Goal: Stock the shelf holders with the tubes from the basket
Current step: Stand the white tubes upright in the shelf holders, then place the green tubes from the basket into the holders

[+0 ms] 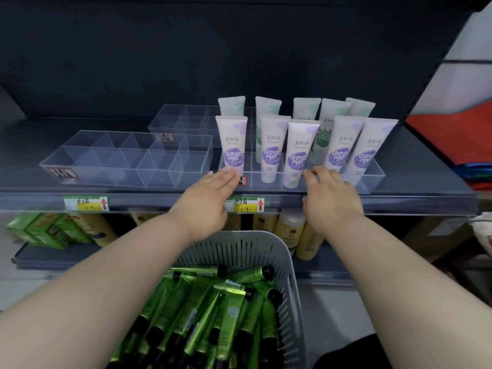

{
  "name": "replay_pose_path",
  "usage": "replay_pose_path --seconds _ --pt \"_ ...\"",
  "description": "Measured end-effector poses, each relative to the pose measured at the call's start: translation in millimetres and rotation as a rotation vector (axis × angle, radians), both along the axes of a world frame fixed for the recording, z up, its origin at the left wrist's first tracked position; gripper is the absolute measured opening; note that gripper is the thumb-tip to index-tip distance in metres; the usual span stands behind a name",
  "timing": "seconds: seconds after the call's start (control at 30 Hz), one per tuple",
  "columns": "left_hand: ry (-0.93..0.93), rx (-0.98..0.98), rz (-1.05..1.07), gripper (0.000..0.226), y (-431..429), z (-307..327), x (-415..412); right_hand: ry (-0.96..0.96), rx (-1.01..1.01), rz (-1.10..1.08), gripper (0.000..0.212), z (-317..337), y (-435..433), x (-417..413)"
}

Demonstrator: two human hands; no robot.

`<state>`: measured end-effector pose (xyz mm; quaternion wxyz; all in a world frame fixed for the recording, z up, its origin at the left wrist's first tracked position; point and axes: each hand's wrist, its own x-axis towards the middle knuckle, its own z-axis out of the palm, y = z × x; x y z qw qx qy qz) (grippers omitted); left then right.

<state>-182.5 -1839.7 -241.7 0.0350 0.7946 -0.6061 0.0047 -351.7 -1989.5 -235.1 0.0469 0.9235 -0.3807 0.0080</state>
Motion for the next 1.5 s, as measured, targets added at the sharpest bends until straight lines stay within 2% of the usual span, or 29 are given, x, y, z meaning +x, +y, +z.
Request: replay_pose_path --seconds 0.3,0.53,0.7,0.87,1.03,1.17,1.23,1.5 --pt "0.004 0.010 -0.077 0.068 -48.2 0.4 -41.9 -0.070 0.073 -0.207 0.054 3.0 -32.5 -33.6" --pt "-0.022 0.027 -0.122 0.071 -83.7 -1.2 -66.0 -0.135 0.137 -0.322 0.068 -4.6 -51.8 -55.5" --pt "-0.070 0.087 -0.120 0.071 -92.0 -1.5 -73.1 -0.156 0.184 -0.327 0.072 -7.5 -57.6 -62.1" --pt "-0.073 0.037 -0.110 0.056 -79.1 3.0 -57.8 -0.103 0.256 -0.337 0.063 4.3 -55.5 -56.1" --pt "-0.238 -0.030 0.154 0.054 -36.1 6.3 0.2 -0.021 0.162 -0.258 0.032 18.1 -31.8 -38.2" --pt "-0.196 0.103 0.402 0.052 2.5 1.2 56.2 -0.029 0.118 -0.164 0.034 24.3 -4.6 -20.1" --pt "-0.178 0.154 0.405 0.048 18.2 -3.1 74.4 -0.038 0.103 -0.116 0.035 25.5 7.2 -10.6" --pt "-0.155 0.157 0.443 0.045 59.2 -7.5 122.9 -0.048 0.063 0.116 0.029 18.2 45.4 27.2"
